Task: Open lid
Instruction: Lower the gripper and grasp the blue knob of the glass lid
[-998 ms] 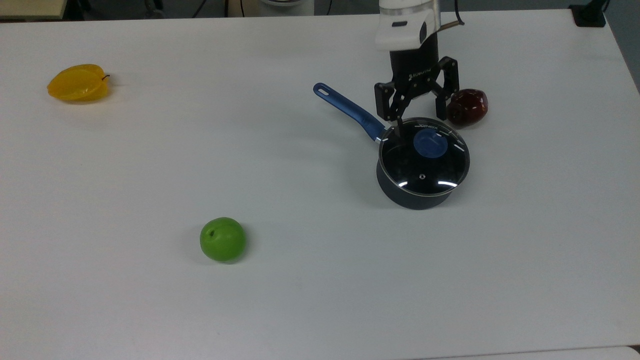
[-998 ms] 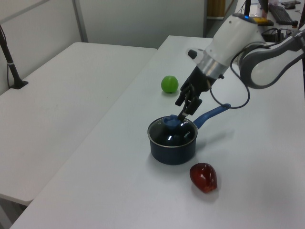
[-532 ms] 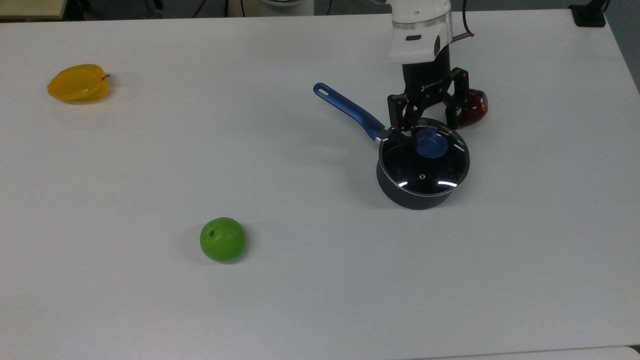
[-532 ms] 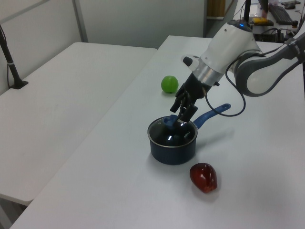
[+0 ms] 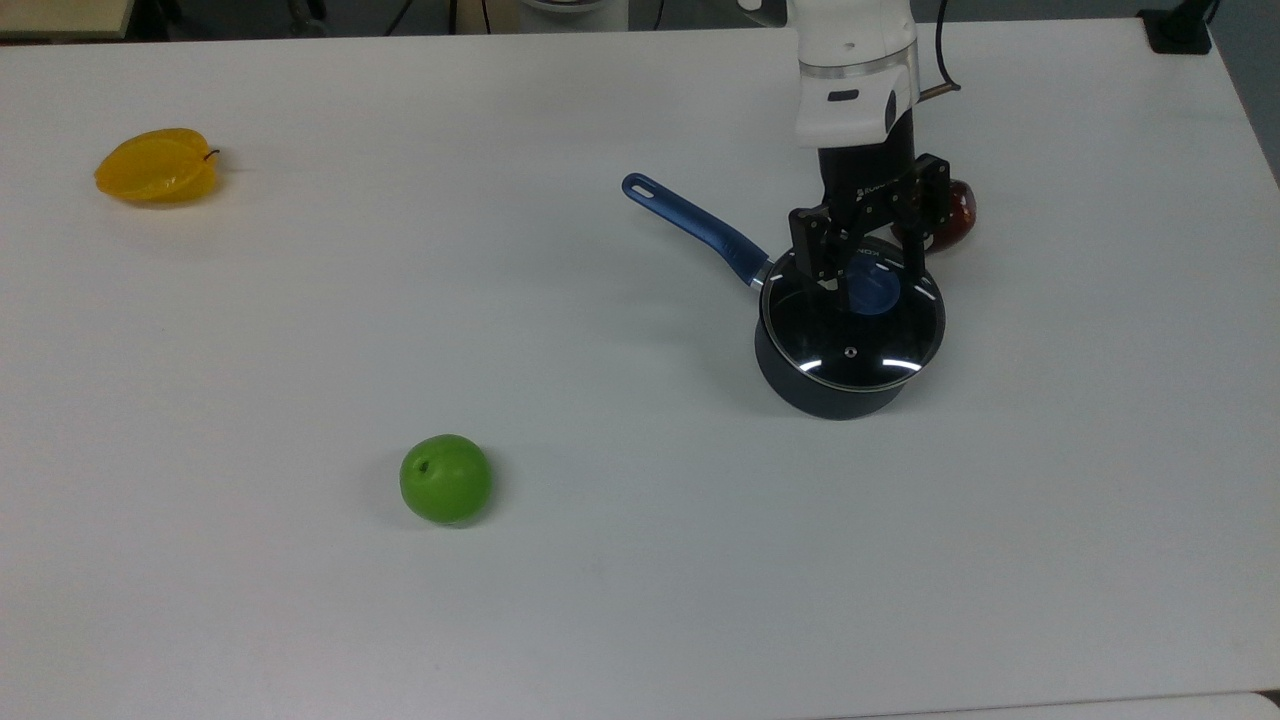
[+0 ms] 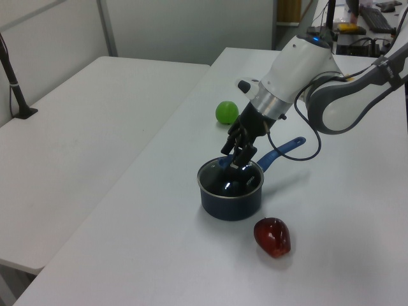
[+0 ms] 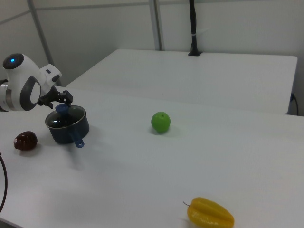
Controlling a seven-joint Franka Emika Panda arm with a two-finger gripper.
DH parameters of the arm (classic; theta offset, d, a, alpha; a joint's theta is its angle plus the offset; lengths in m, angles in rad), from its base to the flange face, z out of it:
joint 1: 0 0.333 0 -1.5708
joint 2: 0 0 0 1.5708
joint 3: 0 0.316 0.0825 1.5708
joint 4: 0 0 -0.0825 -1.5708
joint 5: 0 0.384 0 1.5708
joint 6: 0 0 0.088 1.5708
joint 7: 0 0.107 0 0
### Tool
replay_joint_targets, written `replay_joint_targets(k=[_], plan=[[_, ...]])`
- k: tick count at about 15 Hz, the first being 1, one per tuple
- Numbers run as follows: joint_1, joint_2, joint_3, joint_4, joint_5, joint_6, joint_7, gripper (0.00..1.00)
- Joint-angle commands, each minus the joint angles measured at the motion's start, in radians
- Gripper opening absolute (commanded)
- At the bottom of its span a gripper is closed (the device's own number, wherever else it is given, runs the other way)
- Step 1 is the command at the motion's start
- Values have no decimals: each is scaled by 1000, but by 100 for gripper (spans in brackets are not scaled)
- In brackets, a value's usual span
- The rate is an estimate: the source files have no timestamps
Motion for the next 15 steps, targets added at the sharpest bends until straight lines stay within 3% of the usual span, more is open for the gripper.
replay_joint_targets(k=[1,6,15], plan=[[8,17,-3,16,1,11,-10,76],[20,17,-3,16,1,11,-10,58],[22,9,-4,16,2,8,0,54]])
